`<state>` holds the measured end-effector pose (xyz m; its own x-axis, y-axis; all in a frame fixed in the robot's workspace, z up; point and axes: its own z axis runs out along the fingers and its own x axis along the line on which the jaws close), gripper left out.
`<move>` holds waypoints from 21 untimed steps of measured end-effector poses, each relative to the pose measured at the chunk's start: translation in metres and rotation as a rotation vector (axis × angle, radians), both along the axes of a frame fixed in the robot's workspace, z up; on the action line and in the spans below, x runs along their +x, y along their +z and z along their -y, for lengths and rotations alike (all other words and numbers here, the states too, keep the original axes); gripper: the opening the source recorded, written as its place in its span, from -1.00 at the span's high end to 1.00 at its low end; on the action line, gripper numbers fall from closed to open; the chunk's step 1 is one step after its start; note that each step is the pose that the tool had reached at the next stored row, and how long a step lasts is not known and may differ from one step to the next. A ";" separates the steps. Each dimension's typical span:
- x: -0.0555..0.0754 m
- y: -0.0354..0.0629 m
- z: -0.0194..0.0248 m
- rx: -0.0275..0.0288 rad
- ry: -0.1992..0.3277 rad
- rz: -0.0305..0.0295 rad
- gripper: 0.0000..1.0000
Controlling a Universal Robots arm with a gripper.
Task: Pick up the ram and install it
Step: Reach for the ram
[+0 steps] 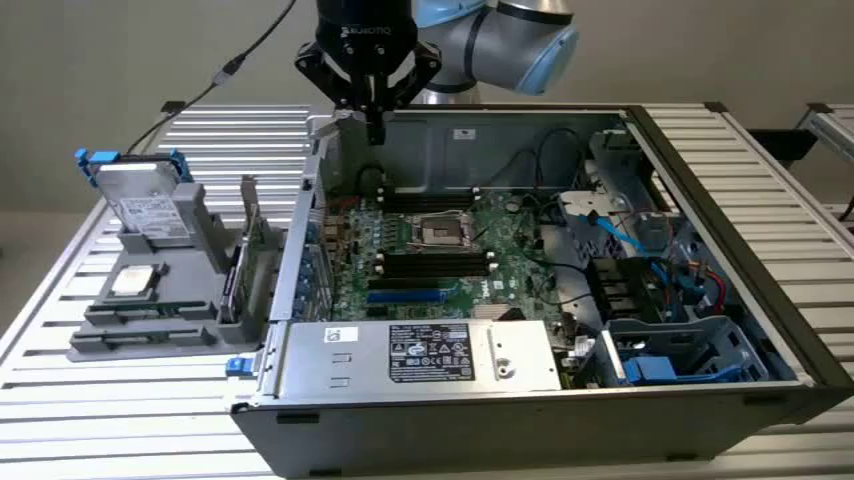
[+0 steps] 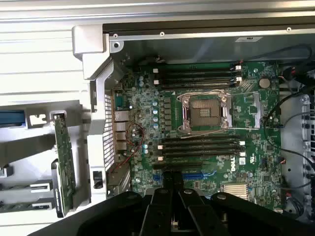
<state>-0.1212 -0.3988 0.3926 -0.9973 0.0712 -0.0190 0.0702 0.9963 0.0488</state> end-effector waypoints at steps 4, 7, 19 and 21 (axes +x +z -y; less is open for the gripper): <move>0.000 0.0000 0.0000 0.0000 0.000 0.0000 0.80; 0.000 0.0000 0.0000 0.0001 0.000 0.0001 0.80; -0.018 0.0000 -0.0058 0.0000 0.001 0.0001 0.80; -0.026 0.0000 -0.0077 -0.0001 0.001 -0.0001 0.80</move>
